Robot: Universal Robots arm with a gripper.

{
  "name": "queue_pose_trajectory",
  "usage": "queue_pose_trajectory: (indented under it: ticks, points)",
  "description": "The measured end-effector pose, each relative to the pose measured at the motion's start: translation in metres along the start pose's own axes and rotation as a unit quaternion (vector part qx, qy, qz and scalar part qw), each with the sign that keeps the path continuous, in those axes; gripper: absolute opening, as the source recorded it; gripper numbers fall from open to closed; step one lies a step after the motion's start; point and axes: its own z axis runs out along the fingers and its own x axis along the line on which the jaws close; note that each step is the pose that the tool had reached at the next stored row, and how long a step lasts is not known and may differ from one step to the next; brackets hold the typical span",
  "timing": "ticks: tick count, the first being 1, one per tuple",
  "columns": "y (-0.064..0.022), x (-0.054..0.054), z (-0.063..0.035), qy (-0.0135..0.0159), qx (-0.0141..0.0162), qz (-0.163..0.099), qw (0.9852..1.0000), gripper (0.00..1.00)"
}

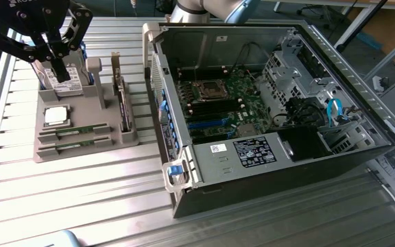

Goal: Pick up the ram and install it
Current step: 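Pick up the ram and move it above insertion slot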

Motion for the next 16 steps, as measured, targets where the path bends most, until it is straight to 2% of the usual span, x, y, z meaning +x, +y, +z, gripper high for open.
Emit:
queue_pose_trajectory:
  ticks: [5, 12, 16]
  points:
    - [0.0001, 0.0, 0.0002, -0.0041, -0.0008, -0.019, 0.9998, 0.1]
    - [0.0001, 0.0, 0.0005, -0.0104, -0.0063, -0.04, 0.9991, 0.1]
    - [0.0001, 0.0, 0.0007, -0.0146, -0.0107, -0.051, 0.9985, 0.1]
